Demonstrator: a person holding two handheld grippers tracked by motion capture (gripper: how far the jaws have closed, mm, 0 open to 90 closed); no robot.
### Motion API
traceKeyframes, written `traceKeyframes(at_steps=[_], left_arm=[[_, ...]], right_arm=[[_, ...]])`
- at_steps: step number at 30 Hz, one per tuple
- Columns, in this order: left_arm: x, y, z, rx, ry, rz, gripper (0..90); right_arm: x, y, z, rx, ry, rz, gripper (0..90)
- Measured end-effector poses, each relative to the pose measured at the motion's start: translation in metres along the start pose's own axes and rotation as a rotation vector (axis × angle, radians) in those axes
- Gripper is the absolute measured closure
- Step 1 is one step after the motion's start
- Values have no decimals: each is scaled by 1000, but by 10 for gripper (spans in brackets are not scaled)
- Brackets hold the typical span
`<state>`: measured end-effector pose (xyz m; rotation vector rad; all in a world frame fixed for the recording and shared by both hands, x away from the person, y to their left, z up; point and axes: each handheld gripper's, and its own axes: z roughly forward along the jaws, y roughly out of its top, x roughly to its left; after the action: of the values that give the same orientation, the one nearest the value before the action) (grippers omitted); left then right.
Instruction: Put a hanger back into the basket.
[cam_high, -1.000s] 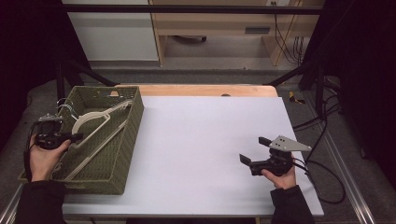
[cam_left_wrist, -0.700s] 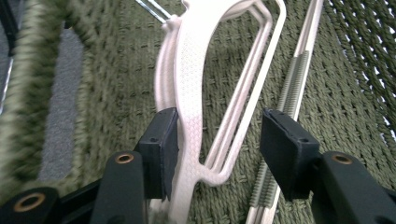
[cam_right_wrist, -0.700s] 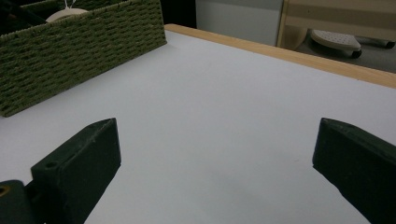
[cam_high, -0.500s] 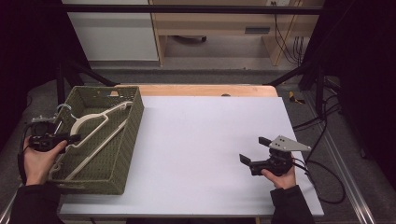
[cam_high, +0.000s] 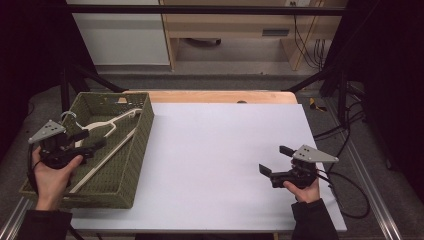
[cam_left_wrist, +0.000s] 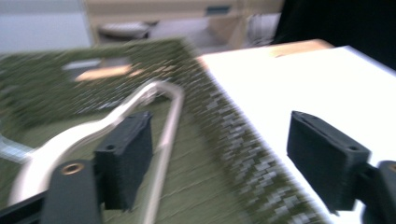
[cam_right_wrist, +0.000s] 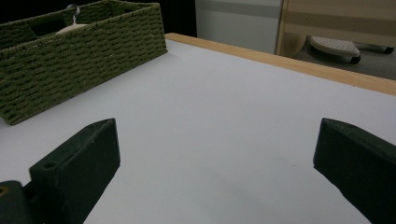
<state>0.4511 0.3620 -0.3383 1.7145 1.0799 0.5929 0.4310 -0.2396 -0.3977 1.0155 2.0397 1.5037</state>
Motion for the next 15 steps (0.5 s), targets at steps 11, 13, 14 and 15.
traceKeyframes(at_steps=[11, 13, 14, 15], left_arm=[[-65, -9, 18, -82, -150, 78, 70], [-70, -13, 21, -75, -159, 88, 62], [-72, -15, 22, -76, -156, 88, 59], [-73, -17, 23, -77, -161, 82, 59]], right_arm=[[-2, 3, -9, -42, 3, 3, 5], [-3, 3, -11, -49, 4, -1, 4], [-3, 4, -11, -49, 3, 3, 4], [-3, 4, -11, -49, 3, 3, 4]])
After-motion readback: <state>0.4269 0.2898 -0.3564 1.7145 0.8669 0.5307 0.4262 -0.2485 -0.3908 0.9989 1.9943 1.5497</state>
